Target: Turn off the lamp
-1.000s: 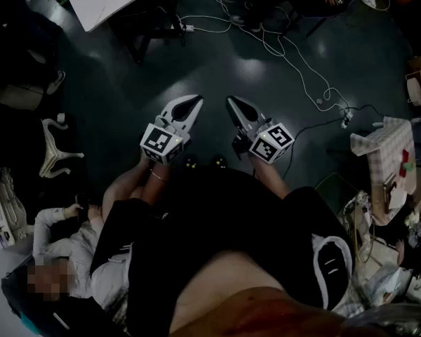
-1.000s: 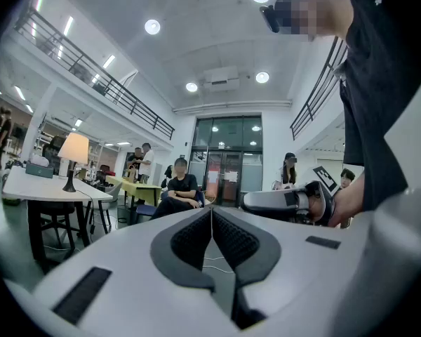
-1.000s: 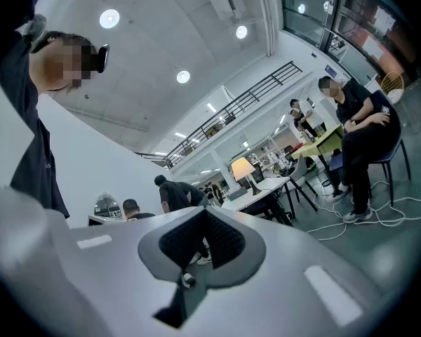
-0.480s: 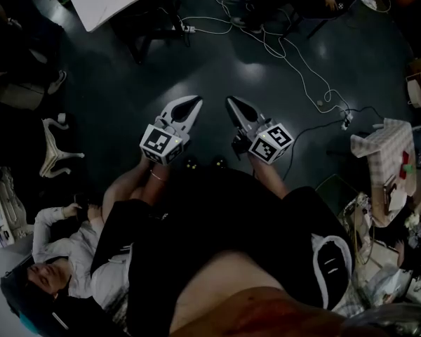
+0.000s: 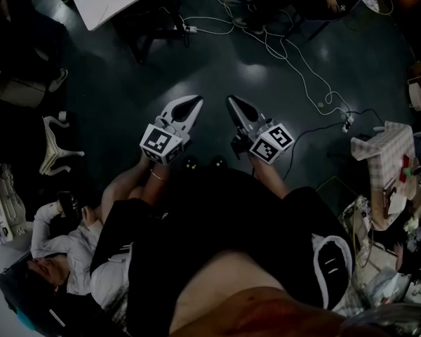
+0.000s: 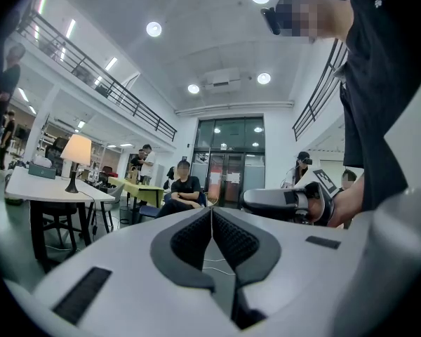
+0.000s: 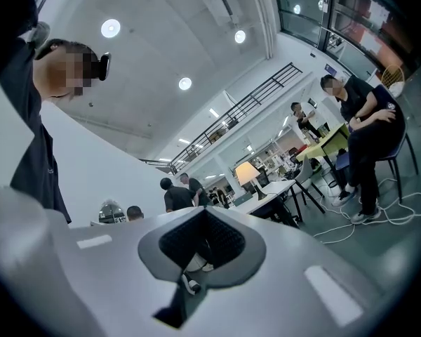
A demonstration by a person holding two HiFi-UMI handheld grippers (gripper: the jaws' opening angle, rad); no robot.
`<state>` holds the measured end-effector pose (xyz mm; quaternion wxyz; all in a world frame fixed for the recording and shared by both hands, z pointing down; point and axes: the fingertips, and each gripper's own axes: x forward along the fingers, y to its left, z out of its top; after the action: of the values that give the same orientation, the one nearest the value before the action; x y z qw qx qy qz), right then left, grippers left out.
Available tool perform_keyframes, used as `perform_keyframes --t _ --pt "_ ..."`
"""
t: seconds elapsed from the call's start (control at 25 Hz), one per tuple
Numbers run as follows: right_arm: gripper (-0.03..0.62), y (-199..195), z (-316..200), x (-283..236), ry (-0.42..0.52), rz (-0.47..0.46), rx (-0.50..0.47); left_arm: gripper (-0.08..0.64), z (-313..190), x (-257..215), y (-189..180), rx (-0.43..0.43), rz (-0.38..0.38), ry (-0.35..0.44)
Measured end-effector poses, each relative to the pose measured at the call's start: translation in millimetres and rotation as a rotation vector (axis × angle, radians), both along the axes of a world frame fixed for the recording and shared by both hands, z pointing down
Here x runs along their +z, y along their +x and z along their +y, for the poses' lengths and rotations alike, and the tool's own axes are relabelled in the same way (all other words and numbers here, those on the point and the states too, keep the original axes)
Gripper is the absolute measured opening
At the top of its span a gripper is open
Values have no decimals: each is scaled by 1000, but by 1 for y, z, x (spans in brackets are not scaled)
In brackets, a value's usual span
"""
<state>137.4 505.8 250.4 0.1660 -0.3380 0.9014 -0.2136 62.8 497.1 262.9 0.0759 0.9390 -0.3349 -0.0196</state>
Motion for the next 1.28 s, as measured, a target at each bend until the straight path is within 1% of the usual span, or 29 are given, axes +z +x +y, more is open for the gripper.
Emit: perform_keyframes --t 0.28,0.48,0.64,0.76,1.0,1.12,1.28 --pt "2 10 -3 0 12 -12 -22 11 -3 2 11 -23 -19 -4" --pt "1 19 -3 2 21 -5 -44 11 -3 3 21 -35 -24 17" --pt "2 34 3 6 18 -7 -56 11 2 5 34 -67 -34 -6" --pt "2 43 6 8 18 -8 -55 11 7 4 42 -73 -27 0" --pt "2 41 4 10 15 -9 -70 11 4 5 38 -93 -28 1" --pt "2 39 1 12 8 -9 -79 11 2 9 36 -104 -27 -13" --pt "2 36 -7 13 7 -4 -83 11 -3 14 34 -95 -21 -5"
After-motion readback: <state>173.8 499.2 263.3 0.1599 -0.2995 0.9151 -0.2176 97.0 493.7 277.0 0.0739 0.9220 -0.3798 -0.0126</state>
